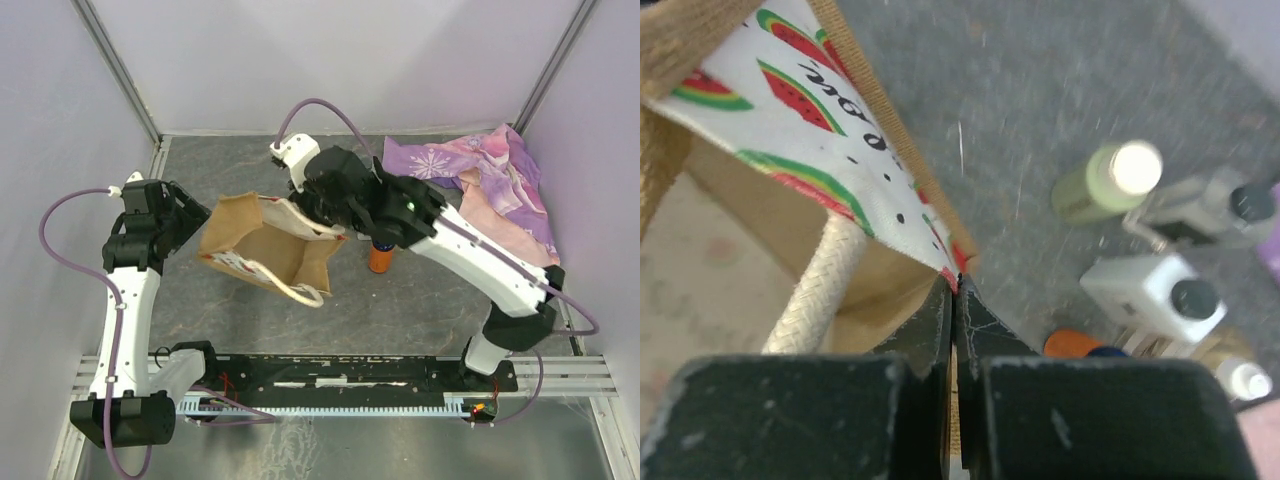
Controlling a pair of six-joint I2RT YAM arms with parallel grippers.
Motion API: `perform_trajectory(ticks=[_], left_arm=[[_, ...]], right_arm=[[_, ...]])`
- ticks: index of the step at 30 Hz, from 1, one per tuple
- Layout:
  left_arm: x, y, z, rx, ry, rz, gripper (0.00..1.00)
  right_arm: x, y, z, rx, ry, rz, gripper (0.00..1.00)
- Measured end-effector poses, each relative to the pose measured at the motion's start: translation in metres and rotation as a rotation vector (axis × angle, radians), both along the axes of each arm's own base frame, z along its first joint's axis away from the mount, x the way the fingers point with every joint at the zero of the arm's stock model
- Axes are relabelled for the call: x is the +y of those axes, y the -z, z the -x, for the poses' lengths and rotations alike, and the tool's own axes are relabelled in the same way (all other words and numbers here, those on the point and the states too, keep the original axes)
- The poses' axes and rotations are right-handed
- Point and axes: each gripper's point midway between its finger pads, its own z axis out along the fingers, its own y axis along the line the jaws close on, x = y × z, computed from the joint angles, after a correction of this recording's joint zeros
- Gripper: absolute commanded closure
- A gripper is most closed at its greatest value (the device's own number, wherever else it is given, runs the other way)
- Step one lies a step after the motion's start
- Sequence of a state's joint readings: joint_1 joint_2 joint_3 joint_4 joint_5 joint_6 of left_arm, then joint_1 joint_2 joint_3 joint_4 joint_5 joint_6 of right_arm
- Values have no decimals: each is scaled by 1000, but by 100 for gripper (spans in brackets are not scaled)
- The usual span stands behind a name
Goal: Take the personal care products out of the canvas bag
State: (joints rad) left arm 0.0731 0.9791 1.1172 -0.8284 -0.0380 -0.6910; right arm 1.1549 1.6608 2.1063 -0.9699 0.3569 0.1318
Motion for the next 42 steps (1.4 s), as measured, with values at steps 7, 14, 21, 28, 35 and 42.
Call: perform_trajectory(ticks=[7,14,21,28,35,42], left_arm=[[0,0,1,2,0,3,22],[-4,4,2,8,19,21,22],[-5,3,2,4,24,25,22],[-6,3,2,3,25,26,22],[-8,4,1,-1,37,36,22],[-8,5,4,0,37,39,23]], right_arm=[[-4,120,-31,384,20,184,100],[-5,195,-12,671,-18,335,99],[0,182,1,767,-71,260,99],[7,133,59,954,-275,53,99],[-2,159,35,961,-183,95,95],[-6,271,0,1038,11,309,79]])
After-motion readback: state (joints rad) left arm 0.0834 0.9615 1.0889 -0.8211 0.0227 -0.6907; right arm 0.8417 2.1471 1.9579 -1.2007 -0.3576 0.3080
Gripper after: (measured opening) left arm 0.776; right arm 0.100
